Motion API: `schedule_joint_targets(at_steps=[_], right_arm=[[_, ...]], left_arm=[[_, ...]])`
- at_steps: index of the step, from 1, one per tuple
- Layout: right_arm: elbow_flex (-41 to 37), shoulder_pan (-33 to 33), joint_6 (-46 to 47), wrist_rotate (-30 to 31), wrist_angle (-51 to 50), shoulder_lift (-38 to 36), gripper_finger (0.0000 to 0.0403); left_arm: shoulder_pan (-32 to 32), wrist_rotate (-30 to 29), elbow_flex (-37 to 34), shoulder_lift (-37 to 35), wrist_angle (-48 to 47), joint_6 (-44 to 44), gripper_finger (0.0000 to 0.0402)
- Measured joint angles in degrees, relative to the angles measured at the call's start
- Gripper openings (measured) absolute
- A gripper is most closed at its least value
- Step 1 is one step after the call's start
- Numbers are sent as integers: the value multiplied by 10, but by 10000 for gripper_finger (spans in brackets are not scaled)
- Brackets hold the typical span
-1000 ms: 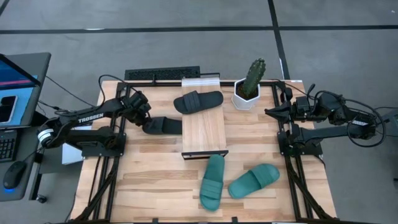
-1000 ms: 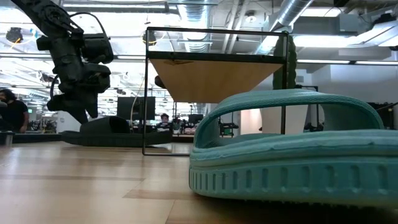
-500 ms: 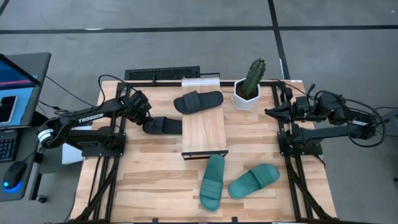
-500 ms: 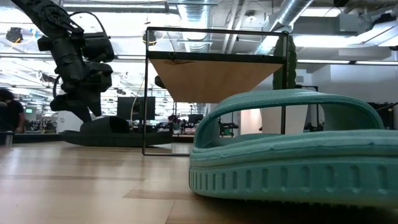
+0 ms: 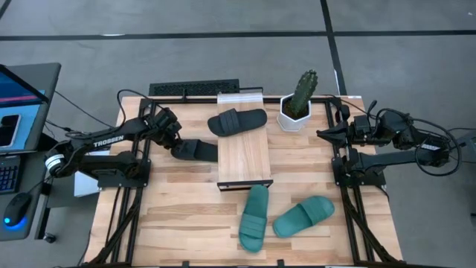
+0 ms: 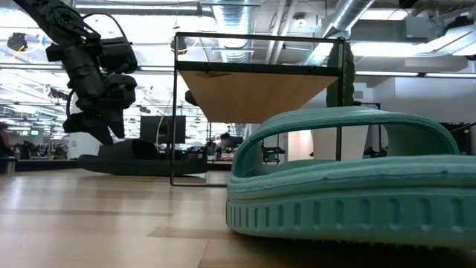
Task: Pick and place slides into the shelf
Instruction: Put the black slipper on the shelf
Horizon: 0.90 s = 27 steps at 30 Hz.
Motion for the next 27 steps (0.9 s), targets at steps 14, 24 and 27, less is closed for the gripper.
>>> schedule_joint_targets(at_steps=[14, 24, 27], right_arm=[[0, 0, 0, 0, 0, 0, 0], [0, 0, 0, 0, 0, 0, 0], [0, 0, 0, 0, 0, 0, 0]], left_arm=[[0, -1, 0, 68, 24, 4, 167], [-2, 22, 1, 144, 80, 5, 167], [-3, 22, 2, 156, 81, 7, 167]])
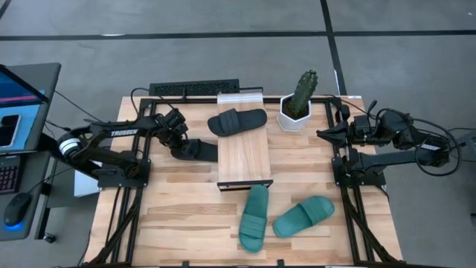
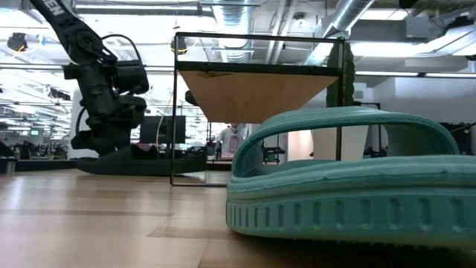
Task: Pick and place slides into the shelf
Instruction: Put the black slipper on the shelf
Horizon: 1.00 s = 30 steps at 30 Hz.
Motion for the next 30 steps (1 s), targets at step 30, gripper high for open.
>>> schedule_joint_targets(at_steps=[30], right_arm=[[0, 0, 0, 0, 0, 0, 0]], left_arm=[[-3, 72, -3, -50, -7, 37, 167]])
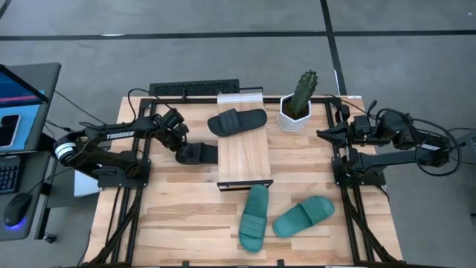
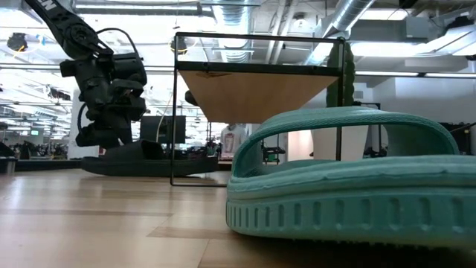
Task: Pick and place slides into the shelf
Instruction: Put the black slipper on the shelf
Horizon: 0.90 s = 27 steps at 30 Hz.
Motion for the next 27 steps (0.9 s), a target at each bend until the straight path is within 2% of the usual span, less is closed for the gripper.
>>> schedule_joint_targets(at_steps=[5, 8, 11, 15, 27], right_arm=[[0, 0, 0, 0, 0, 0, 0], [0, 0, 0, 0, 0, 0, 0], [0, 0, 0, 0, 0, 0, 0], [0, 0, 0, 0, 0, 0, 0], [0, 0, 0, 0, 0, 0, 0]], left_arm=[[0, -2, 0, 0, 0, 9, 166], [0, -3, 0, 0, 1, 25, 152], [0, -5, 0, 0, 0, 39, 107], [-1, -6, 1, 0, 1, 47, 18], [-22, -42, 1, -3, -1, 30, 1]])
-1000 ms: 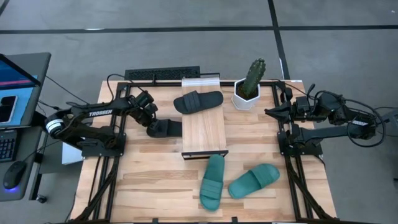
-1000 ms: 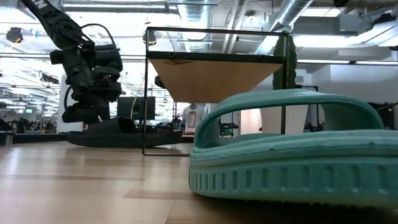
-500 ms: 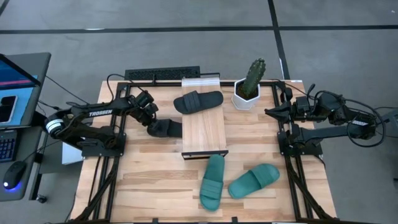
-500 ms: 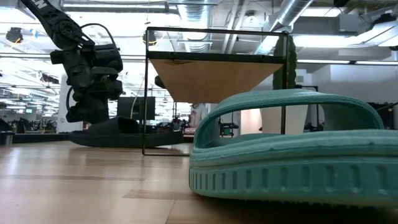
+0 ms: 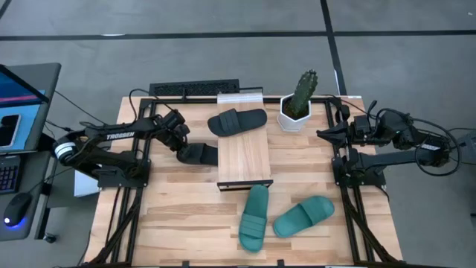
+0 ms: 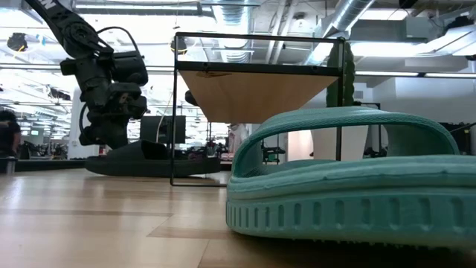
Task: Pick and place slides into the shelf
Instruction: Put the black slipper on the shelf
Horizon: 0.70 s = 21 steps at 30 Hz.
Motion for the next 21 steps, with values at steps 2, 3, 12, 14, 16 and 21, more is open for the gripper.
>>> schedule_joint_targets(at_steps=[2, 3, 12, 14, 16, 21], right_arm=[[0, 0, 0, 0, 0, 0, 0], [0, 0, 0, 0, 0, 0, 0], [0, 0, 0, 0, 0, 0, 0], [0, 0, 0, 0, 0, 0, 0], [0, 0, 0, 0, 0, 0, 0], [0, 0, 0, 0, 0, 0, 0]], left_arm=[[-9, -9, 0, -6, -3, -5, 1], [-13, -13, 0, -11, -5, -10, 1], [-19, -46, 0, -115, -94, -25, 0], [-19, -54, 0, -146, -110, -30, 0], [-19, -58, 0, -177, -124, -37, 0], [-19, -79, 0, -251, -150, -52, 0]])
